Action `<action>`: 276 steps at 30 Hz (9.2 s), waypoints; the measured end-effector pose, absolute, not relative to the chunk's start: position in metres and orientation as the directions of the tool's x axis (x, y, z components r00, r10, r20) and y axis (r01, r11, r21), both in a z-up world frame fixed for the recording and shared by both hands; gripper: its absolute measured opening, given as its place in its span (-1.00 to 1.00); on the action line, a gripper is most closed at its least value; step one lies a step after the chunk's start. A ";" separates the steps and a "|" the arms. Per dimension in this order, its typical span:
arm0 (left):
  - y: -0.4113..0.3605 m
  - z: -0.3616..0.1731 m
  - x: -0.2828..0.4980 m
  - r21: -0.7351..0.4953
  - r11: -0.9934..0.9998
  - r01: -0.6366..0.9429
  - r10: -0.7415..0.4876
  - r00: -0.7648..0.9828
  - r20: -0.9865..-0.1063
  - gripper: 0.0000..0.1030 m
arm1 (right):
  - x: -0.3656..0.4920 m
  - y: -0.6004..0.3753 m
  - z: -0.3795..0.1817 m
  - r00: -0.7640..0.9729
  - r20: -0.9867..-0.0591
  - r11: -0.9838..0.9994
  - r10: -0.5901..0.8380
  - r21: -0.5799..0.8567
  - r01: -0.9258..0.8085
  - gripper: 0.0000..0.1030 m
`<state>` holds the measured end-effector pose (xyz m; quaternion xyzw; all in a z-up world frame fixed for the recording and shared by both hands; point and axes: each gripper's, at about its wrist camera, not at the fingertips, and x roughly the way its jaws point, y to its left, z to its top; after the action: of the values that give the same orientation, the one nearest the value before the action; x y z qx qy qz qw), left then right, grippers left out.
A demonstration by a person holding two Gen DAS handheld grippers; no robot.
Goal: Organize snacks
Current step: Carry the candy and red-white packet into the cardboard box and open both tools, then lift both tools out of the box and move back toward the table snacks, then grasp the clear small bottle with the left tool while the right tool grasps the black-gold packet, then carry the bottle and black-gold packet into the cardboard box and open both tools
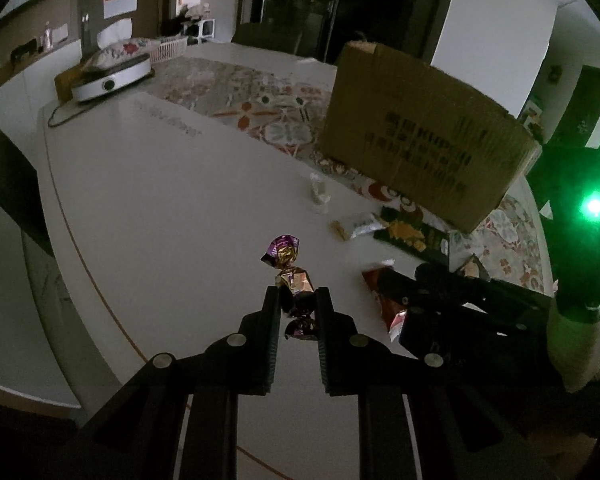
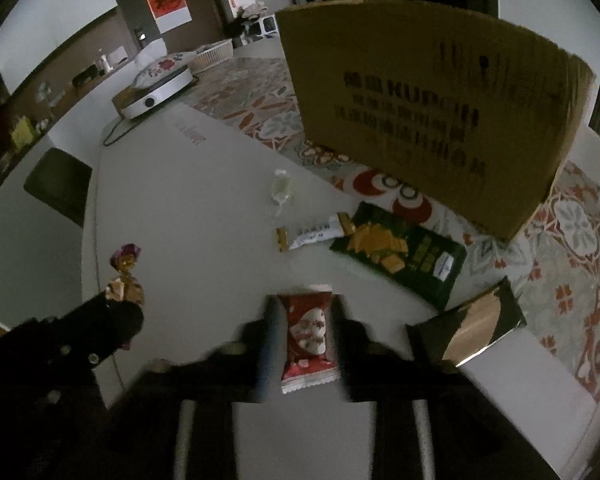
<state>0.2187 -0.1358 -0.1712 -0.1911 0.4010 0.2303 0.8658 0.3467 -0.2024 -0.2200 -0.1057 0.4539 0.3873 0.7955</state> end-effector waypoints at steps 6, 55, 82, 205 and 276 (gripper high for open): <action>-0.134 -0.181 0.219 -0.146 0.811 -0.567 0.243 0.553 -0.797 -0.65 | 0.344 -0.191 -0.232 0.275 -0.828 0.648 0.489 0.134 -0.750 -0.28; -0.074 -0.010 0.339 -0.127 0.990 0.059 -0.124 0.790 -0.600 -0.65 | 0.368 -0.213 -0.054 0.714 -0.604 0.931 0.354 0.156 -0.330 -0.55; -0.064 -0.014 0.458 -0.104 0.971 0.216 -0.232 0.739 -0.633 -0.65 | 0.473 -0.200 -0.060 0.734 -0.633 0.970 0.244 0.148 -0.194 -0.55; -0.064 -0.205 0.379 -0.075 0.997 0.027 -0.078 0.497 -0.864 -0.52 | 0.385 -0.257 -0.234 0.521 -0.854 0.982 -0.004 0.096 0.164 -0.30; -0.071 -0.024 0.452 -0.022 0.986 0.163 -0.145 0.800 -0.583 -0.51 | 0.452 -0.217 -0.058 0.804 -0.556 0.978 0.210 0.123 -0.170 -0.30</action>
<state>0.4515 -0.0708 -0.0238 0.0146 0.3059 -0.0813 0.9485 0.4518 -0.2170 -0.0585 0.0336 0.2965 0.1001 0.9492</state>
